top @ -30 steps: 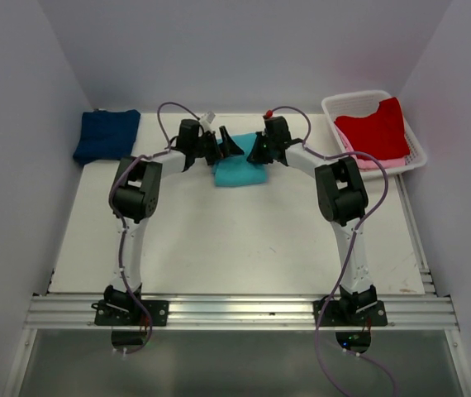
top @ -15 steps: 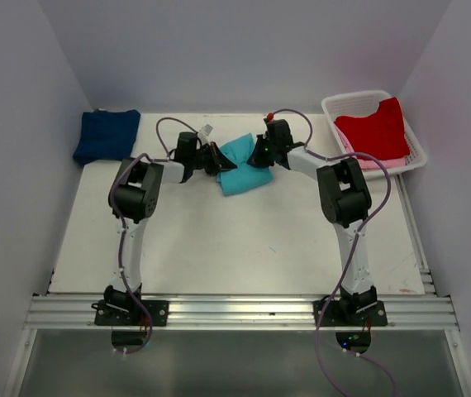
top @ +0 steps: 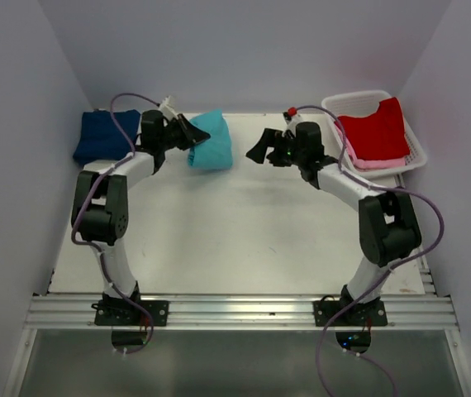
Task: Fold and stack the t-shirts
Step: Neatly place the folded tshirt to the corner
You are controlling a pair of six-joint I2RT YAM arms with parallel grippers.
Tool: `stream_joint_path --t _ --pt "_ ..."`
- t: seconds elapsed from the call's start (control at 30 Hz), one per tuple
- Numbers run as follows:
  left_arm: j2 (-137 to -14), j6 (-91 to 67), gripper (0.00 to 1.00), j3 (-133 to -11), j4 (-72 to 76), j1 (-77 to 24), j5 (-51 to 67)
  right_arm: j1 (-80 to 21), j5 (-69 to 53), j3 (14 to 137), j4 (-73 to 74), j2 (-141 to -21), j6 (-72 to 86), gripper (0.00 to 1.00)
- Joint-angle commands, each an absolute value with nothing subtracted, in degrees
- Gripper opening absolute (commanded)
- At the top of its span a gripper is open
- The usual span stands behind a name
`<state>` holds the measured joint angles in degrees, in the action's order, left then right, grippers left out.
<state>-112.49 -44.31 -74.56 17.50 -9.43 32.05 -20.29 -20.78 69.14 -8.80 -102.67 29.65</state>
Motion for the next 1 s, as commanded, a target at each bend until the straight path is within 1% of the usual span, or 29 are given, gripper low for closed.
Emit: stream_joint_path --t 0.0,0.13,0.17,0.27,0.37,0.47,0.53,0.57,0.6,0.67,0.83,0.97 --pt "-105.92 -41.93 0.0 -74.27 18.38 -5.55 27.52 -20.04 -21.97 63.56 -11.17 -95.11 27.42 0.95" --pt "-105.29 -42.89 0.0 -75.58 18.37 -0.1 26.46 -20.13 -21.97 56.53 -10.55 -89.48 26.54 0.95" --pt "-105.03 -42.72 0.0 -76.19 17.93 3.13 25.93 -20.04 -22.06 53.99 -10.02 -87.56 25.93 0.95" --pt "-103.19 -42.89 0.0 -76.73 19.07 8.59 24.26 -20.13 -22.06 49.42 -9.06 -84.91 25.05 0.95" --pt "-101.6 -42.71 0.0 -78.22 19.5 13.51 21.19 -20.04 -22.58 46.33 -7.91 -83.68 24.87 0.94" --pt "-102.3 -44.72 0.0 -79.27 22.23 18.08 21.0 -20.13 -22.59 44.39 -6.69 -83.15 24.96 0.95" --pt "-103.79 -47.18 0.0 -79.98 25.2 20.12 22.93 -20.13 -22.76 43.68 -6.42 -82.44 25.05 0.95" --pt "-104.49 -49.55 0.0 -79.46 31.32 22.13 23.81 -20.3 -22.94 43.51 -5.63 -82.27 25.14 0.95" --pt "-106.24 -54.44 0.0 -78.15 34.94 23.11 25.82 -20.3 -23.2 43.42 -5.02 -82.0 25.14 0.96" --pt "-108.62 -59.47 0.0 -77.61 43.37 24.95 26.72 -20.56 -23.29 43.07 -3.87 -81.48 25.31 0.96" --pt "-116.27 -60.91 0.0 -79.45 48.6 26.89 21.89 -21.0 -23.64 42.89 -0.54 -78.5 25.75 0.96" --pt "-125.58 -66.08 0.0 -80.59 49.92 27.42 21.62 -21.71 -22.77 42.36 2.01 -75.68 25.66 0.97"
